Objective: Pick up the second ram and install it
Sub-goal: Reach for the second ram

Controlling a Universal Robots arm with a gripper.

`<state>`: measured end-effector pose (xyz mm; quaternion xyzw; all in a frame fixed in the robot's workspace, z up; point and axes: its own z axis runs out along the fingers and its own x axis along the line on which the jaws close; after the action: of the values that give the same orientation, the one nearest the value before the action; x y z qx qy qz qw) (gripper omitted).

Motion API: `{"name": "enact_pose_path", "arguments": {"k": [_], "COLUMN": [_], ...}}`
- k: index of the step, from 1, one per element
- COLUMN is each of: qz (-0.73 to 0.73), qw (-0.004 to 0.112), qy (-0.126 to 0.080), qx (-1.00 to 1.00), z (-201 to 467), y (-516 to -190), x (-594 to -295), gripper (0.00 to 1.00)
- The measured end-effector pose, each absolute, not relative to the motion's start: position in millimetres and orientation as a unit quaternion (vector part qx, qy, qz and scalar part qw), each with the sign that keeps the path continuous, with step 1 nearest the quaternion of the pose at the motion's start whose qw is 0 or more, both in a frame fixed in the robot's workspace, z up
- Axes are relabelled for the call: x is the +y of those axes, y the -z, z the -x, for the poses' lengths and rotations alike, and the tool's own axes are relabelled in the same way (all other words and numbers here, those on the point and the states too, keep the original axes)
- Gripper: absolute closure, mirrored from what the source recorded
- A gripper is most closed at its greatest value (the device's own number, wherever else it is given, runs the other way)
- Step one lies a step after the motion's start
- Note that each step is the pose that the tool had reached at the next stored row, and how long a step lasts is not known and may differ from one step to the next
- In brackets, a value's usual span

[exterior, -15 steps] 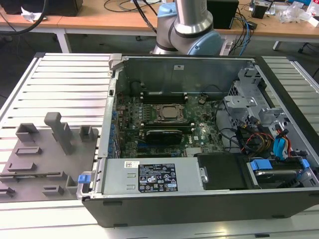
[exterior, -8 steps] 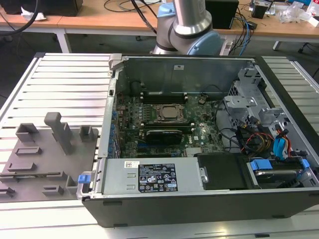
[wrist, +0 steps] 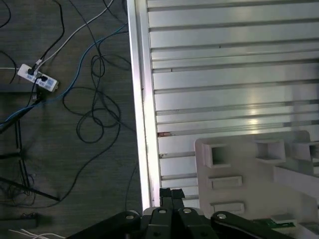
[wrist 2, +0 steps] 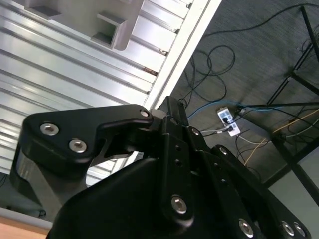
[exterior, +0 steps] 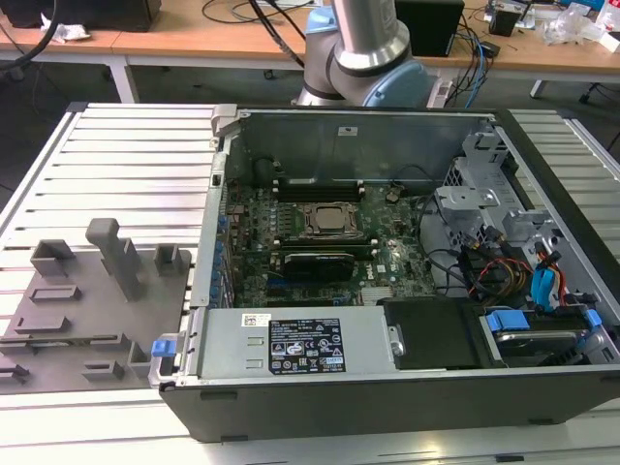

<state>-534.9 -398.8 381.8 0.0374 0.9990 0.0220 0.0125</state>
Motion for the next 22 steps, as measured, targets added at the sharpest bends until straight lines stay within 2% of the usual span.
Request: {"name": "enact_pose_path", "arguments": {"k": [15,22], "qz": [-0.038,-0.038], "qw": [-0.007,-0.007], "qy": [-0.021,-0.021], "qx": [0.999,0.999], "z": [421,391], "y": [-365,-356], "x": [-404,-440], "gripper": [0.89,0.89]}}
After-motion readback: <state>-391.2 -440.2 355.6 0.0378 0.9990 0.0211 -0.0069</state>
